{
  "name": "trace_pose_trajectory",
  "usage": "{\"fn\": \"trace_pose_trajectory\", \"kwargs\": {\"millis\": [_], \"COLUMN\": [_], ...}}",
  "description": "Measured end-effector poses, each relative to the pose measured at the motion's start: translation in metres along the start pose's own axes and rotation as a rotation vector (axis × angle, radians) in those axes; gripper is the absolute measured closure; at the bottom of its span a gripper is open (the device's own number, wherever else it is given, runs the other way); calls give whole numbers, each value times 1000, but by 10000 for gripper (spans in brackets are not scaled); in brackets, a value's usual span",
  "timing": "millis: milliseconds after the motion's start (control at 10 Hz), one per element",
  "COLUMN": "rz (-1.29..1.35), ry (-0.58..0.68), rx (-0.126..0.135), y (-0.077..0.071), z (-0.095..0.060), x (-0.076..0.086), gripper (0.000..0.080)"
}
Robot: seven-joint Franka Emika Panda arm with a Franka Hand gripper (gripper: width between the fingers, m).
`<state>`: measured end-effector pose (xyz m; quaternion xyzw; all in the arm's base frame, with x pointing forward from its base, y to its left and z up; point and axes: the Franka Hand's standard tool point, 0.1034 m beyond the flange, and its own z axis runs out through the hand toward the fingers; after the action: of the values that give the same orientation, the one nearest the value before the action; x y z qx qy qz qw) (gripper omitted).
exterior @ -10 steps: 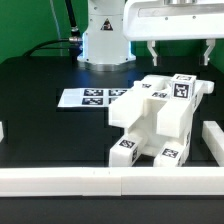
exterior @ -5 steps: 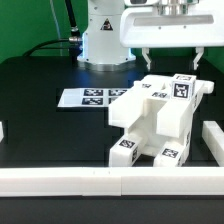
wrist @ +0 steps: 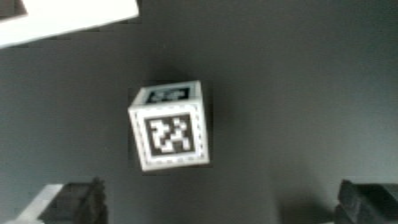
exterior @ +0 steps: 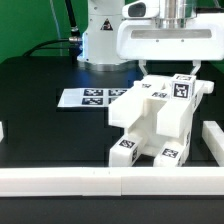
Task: Assemble chair
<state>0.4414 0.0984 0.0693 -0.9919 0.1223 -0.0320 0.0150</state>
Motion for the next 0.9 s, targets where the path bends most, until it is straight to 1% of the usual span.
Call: {"fn": "trace_pose_trajectory", "kwargs": {"millis": [200, 400, 800, 900], "rz": [-4, -4, -7, -33], "ry": [-56, -98, -99, -97], "rx": [-16, -27, -28, -30], "y": [2, 4, 5, 8], "z": [3, 3, 4, 8], "x": [0, 0, -1, -9], "gripper": [150, 150, 150, 150]}}
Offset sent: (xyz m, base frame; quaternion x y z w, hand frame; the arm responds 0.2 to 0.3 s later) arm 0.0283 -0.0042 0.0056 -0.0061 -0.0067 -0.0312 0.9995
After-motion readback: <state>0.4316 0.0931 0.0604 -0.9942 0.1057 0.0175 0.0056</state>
